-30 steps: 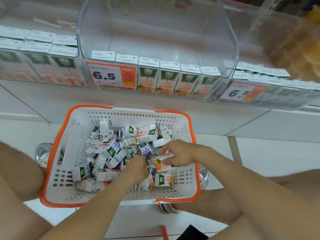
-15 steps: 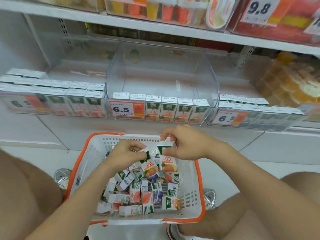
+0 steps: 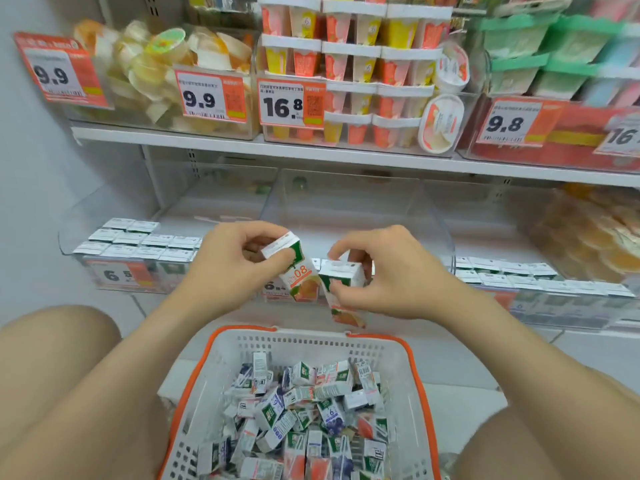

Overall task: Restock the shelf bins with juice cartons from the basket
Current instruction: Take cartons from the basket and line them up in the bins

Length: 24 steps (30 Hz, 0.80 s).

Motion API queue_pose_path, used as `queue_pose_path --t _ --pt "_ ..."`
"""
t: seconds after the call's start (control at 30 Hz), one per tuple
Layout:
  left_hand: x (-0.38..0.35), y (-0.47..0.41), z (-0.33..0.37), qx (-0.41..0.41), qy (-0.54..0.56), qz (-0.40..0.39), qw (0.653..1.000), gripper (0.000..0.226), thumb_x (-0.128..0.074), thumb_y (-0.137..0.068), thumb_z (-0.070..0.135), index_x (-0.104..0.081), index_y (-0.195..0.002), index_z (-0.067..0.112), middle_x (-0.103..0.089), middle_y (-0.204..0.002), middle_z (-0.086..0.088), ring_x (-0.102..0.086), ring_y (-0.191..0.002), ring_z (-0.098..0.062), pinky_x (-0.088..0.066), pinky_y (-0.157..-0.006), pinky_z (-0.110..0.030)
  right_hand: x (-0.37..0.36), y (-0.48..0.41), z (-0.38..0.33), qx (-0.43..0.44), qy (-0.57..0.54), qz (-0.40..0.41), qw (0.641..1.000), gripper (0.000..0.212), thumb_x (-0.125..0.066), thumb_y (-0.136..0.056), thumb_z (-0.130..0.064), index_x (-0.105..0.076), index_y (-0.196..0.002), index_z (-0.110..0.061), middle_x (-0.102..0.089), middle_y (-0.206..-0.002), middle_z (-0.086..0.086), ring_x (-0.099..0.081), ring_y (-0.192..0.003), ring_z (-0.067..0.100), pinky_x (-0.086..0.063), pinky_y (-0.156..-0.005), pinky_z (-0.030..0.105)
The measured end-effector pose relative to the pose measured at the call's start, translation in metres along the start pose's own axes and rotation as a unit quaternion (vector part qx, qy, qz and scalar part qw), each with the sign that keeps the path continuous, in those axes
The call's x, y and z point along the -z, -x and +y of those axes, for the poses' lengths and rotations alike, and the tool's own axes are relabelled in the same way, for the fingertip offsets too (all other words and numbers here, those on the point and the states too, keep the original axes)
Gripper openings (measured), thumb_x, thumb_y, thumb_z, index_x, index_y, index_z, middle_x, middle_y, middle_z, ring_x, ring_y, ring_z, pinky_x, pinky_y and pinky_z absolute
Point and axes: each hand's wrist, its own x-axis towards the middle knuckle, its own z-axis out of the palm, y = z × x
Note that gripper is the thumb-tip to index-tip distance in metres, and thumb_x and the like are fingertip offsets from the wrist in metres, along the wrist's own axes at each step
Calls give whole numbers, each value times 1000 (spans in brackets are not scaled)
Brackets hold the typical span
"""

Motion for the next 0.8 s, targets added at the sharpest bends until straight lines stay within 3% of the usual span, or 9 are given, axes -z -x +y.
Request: queue_pose_path --t 0.1,0.2,0.3,0.37,0.47,0.6,0.7,0.8 --pt "11 -24 6 -49 -86 4 995 19 -77 -93 20 -79 -107 32 -77 -97 21 -71 -93 -3 -57 -81 -22 8 -26 5 5 12 55 998 49 -57 -77 -52 -72 -118 -31 -74 -103 -13 -67 -92 11 -58 -81 42" --pt "10 -52 4 -85 -183 28 979 27 -72 -97 24 -74 -123 28 -73 -113 15 -66 -102 -8 -54 -92 -29 8 -57 17 -5 26 75 997 32 -59 -85 -39 -73 -110 -26 -72 -100 -7 -65 -91 18 -56 -80 44" --pt "5 -76 -7 -105 -263 25 959 36 -67 -101 22 -66 -137 23 -65 -128 1 -59 -118 -22 -45 -101 -38 -9 -82 35 -34 26 87 995 32 -68 -89 -29 -70 -120 -22 -72 -108 -3 -64 -93 19 -55 -84 43" --pt "-1 -83 -20 -91 -332 23 939 38 -62 -102 18 -63 -138 29 -64 -132 3 -53 -126 -26 -36 -104 -46 -28 -90 47 -64 10 83 994 30 -71 -89 -28 -69 -119 -23 -73 -109 -2 -65 -94 22 -56 -84 44" --pt "-14 -84 -38 -71 -444 34 892 34 -62 -101 19 -63 -128 39 -66 -122 11 -39 -132 -29 -21 -104 -55 -56 -95 62 -90 14 34 995 26 -72 -93 -28 -68 -119 -24 -74 -109 -2 -66 -97 25 -57 -85 46" --pt "-25 -93 -45 -22 -565 -77 821 32 -69 -98 21 -64 -123 40 -69 -108 12 -26 -140 -30 3 -105 -65 -69 -103 63 -76 6 -35 996 32 -70 -98 -37 -68 -127 -24 -72 -120 -3 -67 -99 23 -56 -92 43" --pt "-28 -97 -52 -7 -607 -130 784 33 -66 -99 20 -64 -125 39 -72 -107 3 -16 -149 -32 7 -110 -74 -70 -107 58 -61 -32 -78 995 37 -72 -97 -40 -69 -129 -22 -70 -122 -4 -66 -94 18 -50 -95 34" --pt "-26 -96 -55 5 -623 -162 765 49 -60 -93 4 -62 -130 37 -71 -115 4 -3 -155 -31 11 -108 -79 -75 -111 55 -61 -60 -126 988 36 -65 -102 -35 -68 -135 -21 -71 -124 -3 -62 -94 12 -50 -96 31"
